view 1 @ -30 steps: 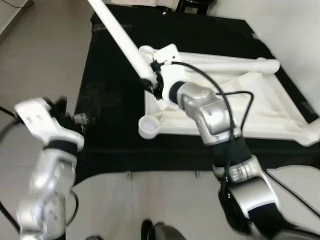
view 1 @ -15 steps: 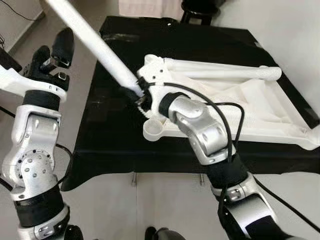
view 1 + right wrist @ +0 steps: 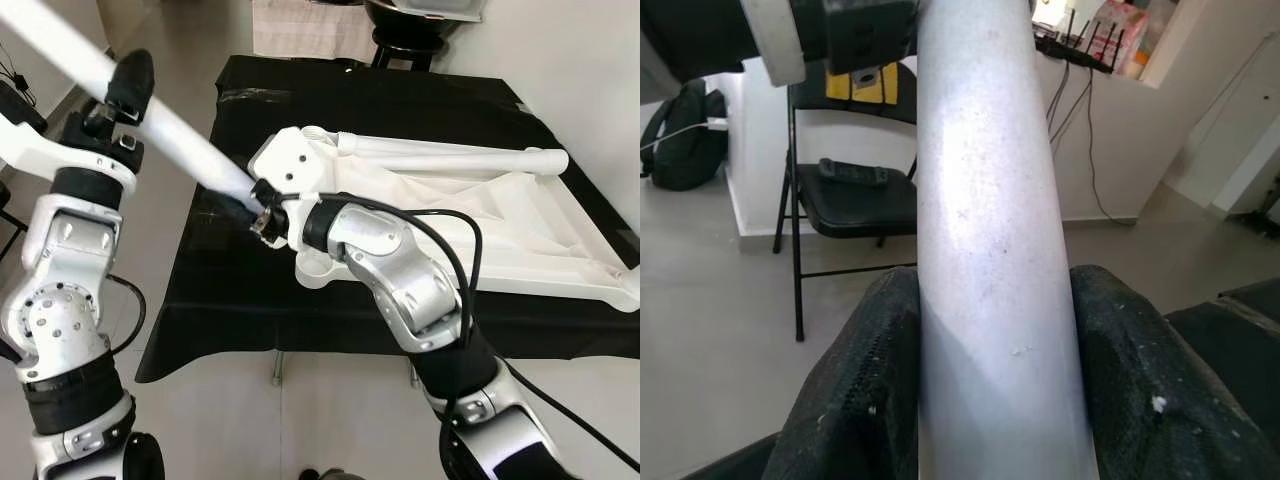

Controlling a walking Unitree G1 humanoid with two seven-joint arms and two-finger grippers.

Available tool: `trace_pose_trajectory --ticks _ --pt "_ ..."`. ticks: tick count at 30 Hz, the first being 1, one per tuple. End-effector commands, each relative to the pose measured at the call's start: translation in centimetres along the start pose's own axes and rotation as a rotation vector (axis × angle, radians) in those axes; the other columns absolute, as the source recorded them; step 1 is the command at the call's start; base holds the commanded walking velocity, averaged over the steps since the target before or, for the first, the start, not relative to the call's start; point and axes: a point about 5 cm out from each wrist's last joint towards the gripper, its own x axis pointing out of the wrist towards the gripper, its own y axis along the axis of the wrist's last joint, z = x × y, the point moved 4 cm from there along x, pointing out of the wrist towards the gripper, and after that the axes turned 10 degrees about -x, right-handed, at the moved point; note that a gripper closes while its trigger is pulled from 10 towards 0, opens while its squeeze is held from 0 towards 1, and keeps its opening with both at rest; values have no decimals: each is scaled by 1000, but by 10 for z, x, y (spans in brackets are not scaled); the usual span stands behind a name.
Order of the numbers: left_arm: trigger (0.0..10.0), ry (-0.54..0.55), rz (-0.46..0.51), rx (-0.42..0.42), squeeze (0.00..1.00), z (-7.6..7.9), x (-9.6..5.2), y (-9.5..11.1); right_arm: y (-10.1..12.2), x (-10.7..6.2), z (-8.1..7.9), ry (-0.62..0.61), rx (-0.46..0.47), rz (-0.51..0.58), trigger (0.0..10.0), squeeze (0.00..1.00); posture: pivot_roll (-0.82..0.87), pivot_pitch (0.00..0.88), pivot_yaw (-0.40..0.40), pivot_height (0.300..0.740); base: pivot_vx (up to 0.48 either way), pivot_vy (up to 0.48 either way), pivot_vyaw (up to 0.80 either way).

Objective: Building children table

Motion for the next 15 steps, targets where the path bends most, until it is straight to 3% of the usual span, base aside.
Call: trace_pose_trajectory --ticks 1,2,3,4,7,8,9,15 --pt "10000 -5 -10 -12 0 1 2 1 8 -1 -11 45 -28 48 0 0 -209 59 -85 740 0 0 0" --pt "10000 -12 -13 -21 0 2 3 1 6 -1 -13 56 -30 45 0 0 -209 58 -86 740 0 0 0" --pt "0 -24 -15 -33 0 4 3 0 4 -1 -15 63 -30 38 0 0 -209 58 -86 740 0 0 0" --pt "0 -39 -23 -45 0 6 3 0 0 -1 -17 65 -28 26 1804 0 -211 58 -89 740 0 0 0" --pt "0 -49 -28 -52 0 8 2 -1 -3 0 -18 65 -27 18 1804 0 -211 58 -89 740 0 0 0" --pt "0 -58 -33 -58 0 10 2 -2 -8 1 -17 47 -12 4 7569 0 -212 57 -91 740 0 0 0" --pt "0 -66 -42 -59 0 11 2 -3 -10 2 -13 -6 4 21 10000 0 -212 55 -91 740 0 0 0" --pt "0 -91 -77 -59 0 14 3 -7 -18 3 -8 -83 74 65 10000 0 -212 55 -91 740 0 0 0"
